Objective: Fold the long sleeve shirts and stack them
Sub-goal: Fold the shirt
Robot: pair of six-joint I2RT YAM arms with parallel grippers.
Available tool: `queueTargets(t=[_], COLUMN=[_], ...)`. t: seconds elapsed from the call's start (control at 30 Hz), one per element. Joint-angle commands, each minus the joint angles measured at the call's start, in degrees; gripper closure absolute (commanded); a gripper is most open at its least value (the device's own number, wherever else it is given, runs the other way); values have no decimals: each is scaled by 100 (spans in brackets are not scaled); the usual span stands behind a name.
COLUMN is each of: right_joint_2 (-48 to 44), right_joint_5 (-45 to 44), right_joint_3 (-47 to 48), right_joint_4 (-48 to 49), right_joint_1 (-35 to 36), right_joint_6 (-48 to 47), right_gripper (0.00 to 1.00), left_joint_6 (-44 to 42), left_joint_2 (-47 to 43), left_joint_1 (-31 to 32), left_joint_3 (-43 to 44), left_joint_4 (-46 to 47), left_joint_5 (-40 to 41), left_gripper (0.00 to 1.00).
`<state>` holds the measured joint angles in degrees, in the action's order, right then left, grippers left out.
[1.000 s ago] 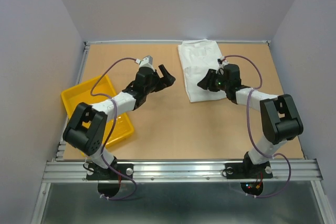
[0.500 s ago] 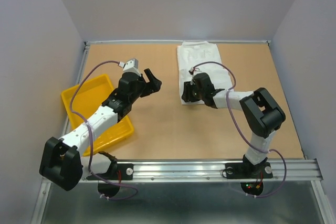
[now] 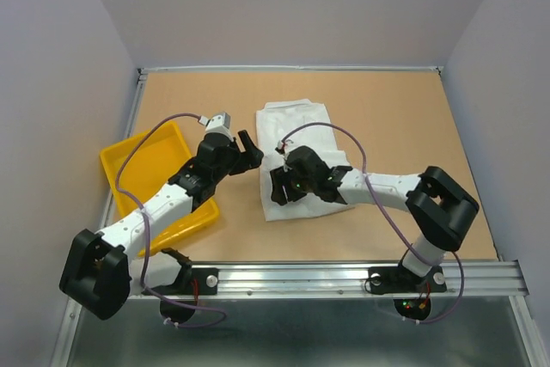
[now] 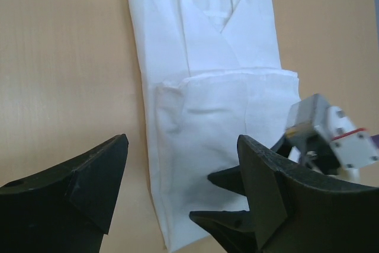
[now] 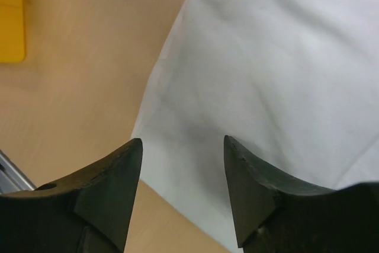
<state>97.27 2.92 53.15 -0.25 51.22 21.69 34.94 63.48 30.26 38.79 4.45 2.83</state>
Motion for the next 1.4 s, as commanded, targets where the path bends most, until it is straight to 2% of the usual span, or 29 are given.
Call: queueTargets(t=[0.0,0.07,0.2,0.3,0.4,0.6,0.73,0.8,0.83,0.93,0.97,1.03,1.17,1.37], right_joint_2=[-814,-1025,-1553,-1966,-2326,-2705,-2810,-2863,-2898,-2933,-2942,-2968,-3004,-2556], right_joint_5=[-265,-747,-1355,-1207,-794,-336,-117,94,165,585,683,929,1843,2099], right_joint_3=[476,574,417,-31,-532,-999,-1280,-1412,-1543,-1798,-1868,-2027,-2667,-3406], right_joint_4=[-361,-545,-748,-792,-775,-731,-582,-441,-354,181,323,621,1956,3311], right_joint_1=[-104,-121,-358,-832,-1359,-1712,-1765,-1800,-1809,-1870,-1888,-1949,-2221,-2459], right_joint_6=[204,239,370,607,906,1074,1267,1328,1364,1495,1522,1662,2224,2813], right_gripper=[36,30,27,27,27,29,30,30,30,31,31,32,33,35], left_joint_6=[-40,-22,39,57,118,118,267,347,356,365,382,417,488,584], left_joint_2=[391,577,1121,1648,2132,3178,3609,3653,3662,3785,3803,3838,3777,3855], left_joint_1=[216,278,437,516,516,516,481,463,463,419,402,288,173,103], left_joint_3=[59,190,392,647,902,1430,1430,1360,1334,1307,1298,1281,1140,1061], left_joint_4=[240,276,416,452,530,531,487,522,539,548,540,531,548,610], left_joint_5=[7,42,252,419,613,1026,1343,1325,1325,1369,1378,1404,1457,1343], left_gripper=[16,17,18,18,24,34,55,59,65,67,72,73,73,73])
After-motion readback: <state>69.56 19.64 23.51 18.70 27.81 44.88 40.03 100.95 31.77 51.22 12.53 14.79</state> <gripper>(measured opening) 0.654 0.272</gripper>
